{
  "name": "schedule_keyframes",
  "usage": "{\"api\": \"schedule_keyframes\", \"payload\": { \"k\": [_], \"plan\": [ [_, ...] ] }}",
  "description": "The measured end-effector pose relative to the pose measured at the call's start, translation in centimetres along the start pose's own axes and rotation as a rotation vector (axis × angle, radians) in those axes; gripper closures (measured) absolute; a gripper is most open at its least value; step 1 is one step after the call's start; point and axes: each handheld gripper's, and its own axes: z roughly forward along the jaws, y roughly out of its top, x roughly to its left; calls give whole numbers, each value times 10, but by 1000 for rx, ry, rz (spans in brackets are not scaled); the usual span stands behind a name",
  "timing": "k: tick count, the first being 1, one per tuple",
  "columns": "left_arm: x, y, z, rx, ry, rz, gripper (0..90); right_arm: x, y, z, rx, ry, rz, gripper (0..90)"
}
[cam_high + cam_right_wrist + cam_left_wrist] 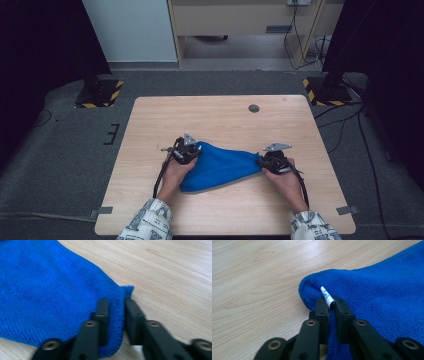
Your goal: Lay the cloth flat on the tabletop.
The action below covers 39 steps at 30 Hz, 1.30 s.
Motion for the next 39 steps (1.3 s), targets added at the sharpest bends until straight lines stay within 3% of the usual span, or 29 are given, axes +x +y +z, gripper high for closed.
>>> {"api": "schedule_keyframes", "payload": {
  "k": [4,6,11,15,25,28,39],
  "plan": [
    [-2,1,-4,-8,25,3,865,-1,0,0,-10,11,3,872],
    [-1,2,-10,-29,37,-3,867,-2,2,-4,-41,18,11,872],
    [-3,5,-31,-85,55,-16,868,-4,12,-22,-128,39,30,872],
    [-7,9,-40,-114,58,-9,869,-5,21,-39,-171,40,14,872],
    [-13,20,-54,-148,54,7,873,-8,33,-63,-214,37,10,872],
    [-13,21,-58,-175,48,-15,873,-8,38,-67,-225,36,3,872],
    [-14,25,-76,-219,50,-9,873,-4,50,-85,-257,38,-15,872]
  ]
}}
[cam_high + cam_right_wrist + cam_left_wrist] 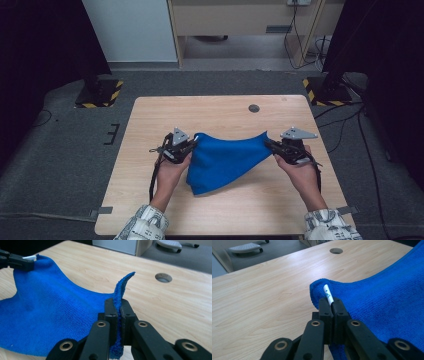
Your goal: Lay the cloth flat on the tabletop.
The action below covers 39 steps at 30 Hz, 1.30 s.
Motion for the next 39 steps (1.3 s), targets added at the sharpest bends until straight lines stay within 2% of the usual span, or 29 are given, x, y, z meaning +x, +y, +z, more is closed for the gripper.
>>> {"api": "schedule_keyframes", "payload": {
  "k": [12,20,26,30,39],
  "plan": [
    [6,13,-20,-58,-2,1,875,5,17,-6,-32,7,-26,872],
    [5,26,-20,-82,3,11,874,0,22,-8,-59,-8,-13,872],
    [6,28,-20,-97,-8,-7,874,-2,26,-11,-68,-11,-13,871],
    [5,29,-23,-107,-10,-3,874,1,27,-16,-91,-24,-11,872],
    [5,31,-32,-136,-11,-9,874,5,30,-22,-92,-12,-25,872]
  ]
}}
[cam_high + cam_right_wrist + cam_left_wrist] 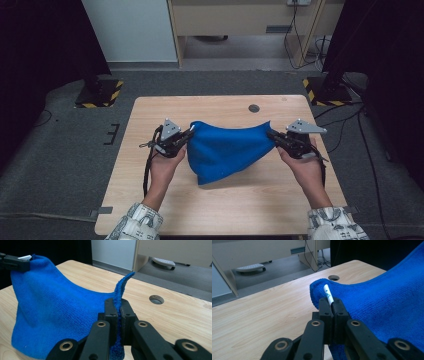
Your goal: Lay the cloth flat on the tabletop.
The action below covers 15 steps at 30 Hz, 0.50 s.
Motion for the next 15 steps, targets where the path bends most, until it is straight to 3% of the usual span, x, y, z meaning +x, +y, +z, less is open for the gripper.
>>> {"api": "schedule_keyframes", "payload": {
  "k": [12,15],
  "plan": [
    [-4,5,-12,-22,-2,6,875,6,3,-9,-25,4,-6,872],
    [-7,6,-16,-21,0,27,875,9,4,-12,-33,10,-12,872]
  ]
}}
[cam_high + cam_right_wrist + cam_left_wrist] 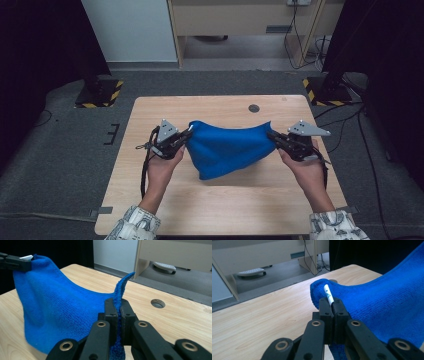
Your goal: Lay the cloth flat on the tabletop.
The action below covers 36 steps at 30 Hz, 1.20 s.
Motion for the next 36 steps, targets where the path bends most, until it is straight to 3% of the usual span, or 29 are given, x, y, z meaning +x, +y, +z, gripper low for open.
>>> {"api": "schedule_keyframes", "payload": {
  "k": [4,8,16,20,22,24,29,36],
  "plan": [
    [-1,1,-9,-22,-7,-11,875,3,2,-5,1,7,-9,872],
    [-5,5,-21,-45,-11,3,875,7,5,-12,-16,17,-19,872],
    [-13,29,-40,-67,-24,24,875,9,24,-31,-27,35,-18,871],
    [-8,35,-23,-36,-14,4,875,-4,26,-13,21,22,-12,869],
    [-3,33,-8,-7,14,10,874,-12,21,3,55,19,-4,868],
    [4,27,9,13,14,-14,874,-19,14,20,77,11,6,867],
    [15,8,45,94,57,-4,873,-34,-9,61,138,19,41,864],
    [25,-13,75,163,91,-5,872,-52,-35,98,218,0,55,863]
  ]
}}
